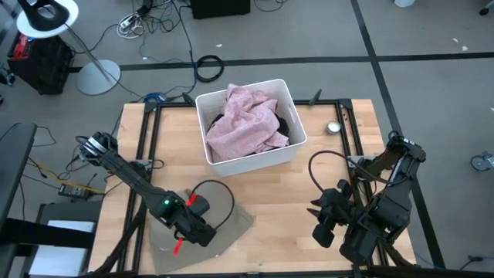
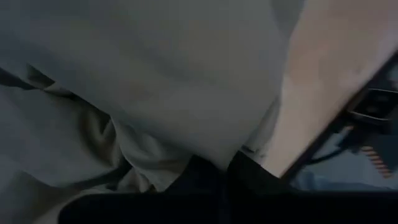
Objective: Sort clothes
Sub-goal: Put the light brown shorts into the white laundry bin
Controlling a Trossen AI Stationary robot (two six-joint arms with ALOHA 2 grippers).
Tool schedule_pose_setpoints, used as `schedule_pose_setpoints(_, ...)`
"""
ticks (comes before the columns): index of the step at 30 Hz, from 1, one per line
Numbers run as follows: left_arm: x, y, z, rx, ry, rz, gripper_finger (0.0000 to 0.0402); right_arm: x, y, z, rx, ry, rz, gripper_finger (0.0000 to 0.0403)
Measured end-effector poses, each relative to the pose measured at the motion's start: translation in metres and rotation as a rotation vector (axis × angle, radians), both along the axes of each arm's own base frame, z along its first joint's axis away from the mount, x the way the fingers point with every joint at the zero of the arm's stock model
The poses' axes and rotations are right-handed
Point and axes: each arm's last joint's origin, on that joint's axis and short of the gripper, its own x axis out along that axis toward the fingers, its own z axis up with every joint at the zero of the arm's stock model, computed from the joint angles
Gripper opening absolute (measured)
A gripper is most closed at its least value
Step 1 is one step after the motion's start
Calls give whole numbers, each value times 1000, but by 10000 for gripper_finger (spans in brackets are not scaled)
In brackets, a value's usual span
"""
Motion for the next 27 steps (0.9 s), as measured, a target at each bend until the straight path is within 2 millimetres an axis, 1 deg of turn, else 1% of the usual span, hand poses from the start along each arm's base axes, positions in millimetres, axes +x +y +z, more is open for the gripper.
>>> schedule_pose_setpoints(3,1,0,12,-2,-29,6,4,1,-1,-13,-16,22,-37,98)
schedule_pose_setpoints(5,2,0,26,11,-38,1,3,1,-1,-28,-14,68,-69,88)
schedule_pose_setpoints(8,2,1,47,54,-55,-4,2,2,1,-53,35,118,-105,68)
schedule_pose_setpoints(11,2,3,73,103,-87,-21,2,-1,5,-70,114,76,-86,41)
schedule_pose_setpoints(14,0,6,100,144,-125,-26,1,-6,2,-84,191,18,-54,13)
schedule_pose_setpoints(16,-1,8,118,164,-164,-21,1,-10,-3,-94,232,-16,-27,4)
schedule_pose_setpoints(20,-3,13,152,180,-248,-46,0,-20,-16,-112,316,-104,47,7)
schedule_pose_setpoints(23,-2,20,172,195,-315,-51,0,-27,-26,-127,382,-174,98,3)
schedule_pose_setpoints(27,2,35,197,243,-411,-42,0,-36,-40,-149,447,-231,107,5)
